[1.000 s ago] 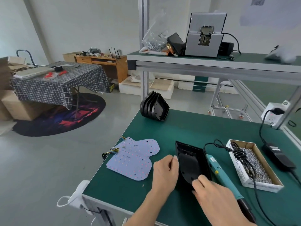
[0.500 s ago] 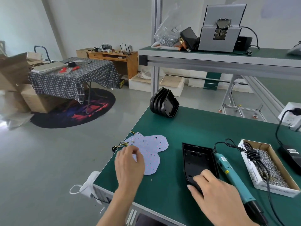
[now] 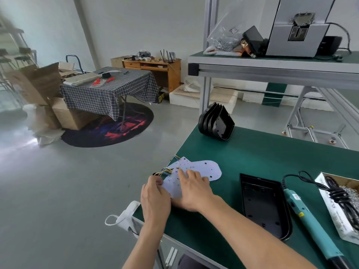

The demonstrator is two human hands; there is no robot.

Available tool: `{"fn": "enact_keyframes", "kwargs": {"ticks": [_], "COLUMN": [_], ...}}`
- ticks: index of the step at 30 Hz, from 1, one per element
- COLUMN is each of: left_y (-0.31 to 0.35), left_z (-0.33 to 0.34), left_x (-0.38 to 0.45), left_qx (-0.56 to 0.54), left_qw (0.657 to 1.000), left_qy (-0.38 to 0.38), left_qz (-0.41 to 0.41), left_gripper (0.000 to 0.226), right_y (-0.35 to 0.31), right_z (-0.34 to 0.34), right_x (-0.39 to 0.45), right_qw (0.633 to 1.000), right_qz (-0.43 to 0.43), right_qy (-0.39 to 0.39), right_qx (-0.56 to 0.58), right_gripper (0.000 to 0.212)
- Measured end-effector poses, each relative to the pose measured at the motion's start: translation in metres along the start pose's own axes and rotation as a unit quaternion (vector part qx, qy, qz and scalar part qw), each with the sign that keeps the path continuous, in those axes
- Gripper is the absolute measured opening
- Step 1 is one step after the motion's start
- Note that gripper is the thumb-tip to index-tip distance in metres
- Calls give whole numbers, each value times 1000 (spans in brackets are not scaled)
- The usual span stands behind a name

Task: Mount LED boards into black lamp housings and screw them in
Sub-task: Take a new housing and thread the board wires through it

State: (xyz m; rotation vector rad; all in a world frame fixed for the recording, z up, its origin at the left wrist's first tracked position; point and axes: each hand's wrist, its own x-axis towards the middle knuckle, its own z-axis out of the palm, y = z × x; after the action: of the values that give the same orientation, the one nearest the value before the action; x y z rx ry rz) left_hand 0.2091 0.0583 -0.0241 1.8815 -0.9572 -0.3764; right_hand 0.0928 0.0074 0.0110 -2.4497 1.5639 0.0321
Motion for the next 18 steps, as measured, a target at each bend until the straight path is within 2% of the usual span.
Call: {"fn": "enact_keyframes", "kwargs": {"ticks": [6,10,12,14,16,18], "left_y": [0,2,3,5,6,7], "left_z": [1,-1,-3,-4,-6,-7], "left_x": [1,1,0,0,-1,-3], "left_qx": [-32,-50,-44,-28,-37,-72], "left_qw": [999,998,998,999,999,996], "left_qy": [23,36,40,36,36,44], "left_qz": [-8,-23,-15,2,2,-10], "left_gripper": [27,24,29,28,29,34], "right_y": [7,11,10,9,7,5], "right_z": [11,5,-3,-11,-19,-29], "right_x": [9,13,14,16,21,23], "right_qw": [994,992,993,989,975,950], "right_qz": [-27,-37,-33,-23,-13,2], "right_qy": [102,117,112,104,85,48], "right_qx": [-40,-18,24,99,205,309], "right_gripper": [87,93,100,93,81,89]}}
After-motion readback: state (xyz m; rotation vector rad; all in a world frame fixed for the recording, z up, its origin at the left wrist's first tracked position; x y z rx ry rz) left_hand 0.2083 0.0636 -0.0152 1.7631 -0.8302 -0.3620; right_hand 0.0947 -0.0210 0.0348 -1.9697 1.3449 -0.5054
